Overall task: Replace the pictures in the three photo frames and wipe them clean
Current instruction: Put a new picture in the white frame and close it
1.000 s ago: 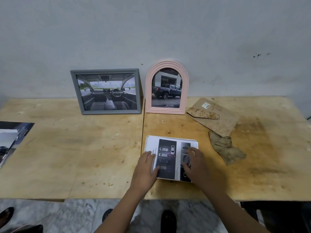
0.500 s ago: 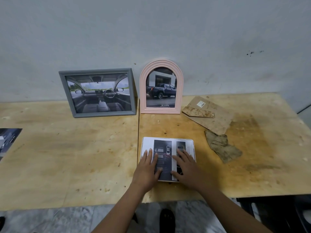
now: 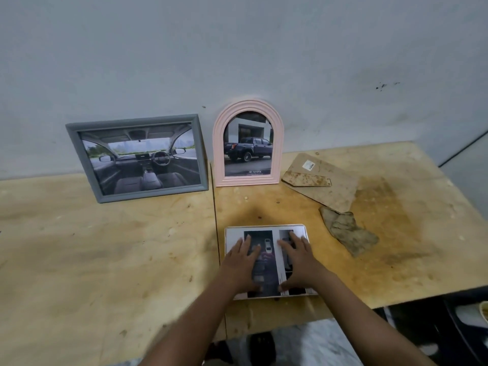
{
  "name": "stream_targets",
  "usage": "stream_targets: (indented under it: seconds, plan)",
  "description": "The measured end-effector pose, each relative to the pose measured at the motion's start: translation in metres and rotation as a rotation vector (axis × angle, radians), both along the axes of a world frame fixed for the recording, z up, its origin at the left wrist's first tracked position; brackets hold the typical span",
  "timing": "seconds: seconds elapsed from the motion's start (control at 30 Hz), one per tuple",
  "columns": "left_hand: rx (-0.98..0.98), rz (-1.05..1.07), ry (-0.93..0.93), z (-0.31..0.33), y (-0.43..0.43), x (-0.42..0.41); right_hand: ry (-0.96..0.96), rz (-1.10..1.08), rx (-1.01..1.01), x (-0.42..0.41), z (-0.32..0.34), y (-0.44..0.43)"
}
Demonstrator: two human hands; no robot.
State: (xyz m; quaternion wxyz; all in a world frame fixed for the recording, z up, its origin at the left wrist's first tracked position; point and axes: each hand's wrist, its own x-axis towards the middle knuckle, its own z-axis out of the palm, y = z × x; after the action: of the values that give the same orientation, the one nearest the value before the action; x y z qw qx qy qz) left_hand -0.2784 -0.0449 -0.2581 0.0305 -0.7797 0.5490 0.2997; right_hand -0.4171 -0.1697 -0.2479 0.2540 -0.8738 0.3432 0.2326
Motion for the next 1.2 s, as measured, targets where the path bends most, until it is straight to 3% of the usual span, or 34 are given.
stream_targets:
  seconds: [0.43, 0.6, 0.67, 0.73, 0.87, 0.97, 1.07, 1.13, 1.2]
  plan:
    - [0.018, -0.085, -0.071, 0.003, -0.004, 0.010, 0.074, 0.000, -0.050, 0.006, -0.002, 0.004]
    - [-0.159, 0.030, -0.191, 0.009, -0.021, 0.008, 0.146, 0.077, -0.068, 0.010, -0.003, 0.004]
    - [-0.213, 0.089, -0.142, 0.012, -0.032, 0.011, 0.108, 0.117, -0.077, 0.011, 0.002, -0.002]
    - [-0.268, 0.182, 0.008, 0.016, -0.050, 0.013, -0.047, 0.101, -0.082, 0.009, 0.008, -0.016]
    - [-0.395, 0.336, 0.240, 0.030, -0.112, 0.012, -0.430, -0.415, 0.125, -0.008, 0.017, -0.065]
    - [-0.493, 0.346, 0.267, 0.045, -0.176, 0.008, -0.623, -0.721, 0.125, -0.024, 0.019, -0.114]
    - [-0.536, 0.409, 0.275, 0.046, -0.237, 0.008, -0.635, -0.936, 0.113, -0.039, 0.016, -0.167]
    - [-0.455, 0.479, 0.377, 0.037, -0.272, 0.012, -0.608, -1.051, 0.178, -0.048, 0.010, -0.197]
    - [-0.447, 0.569, 0.230, 0.027, -0.295, 0.020, -0.565, -1.121, 0.296, -0.052, 0.008, -0.214]
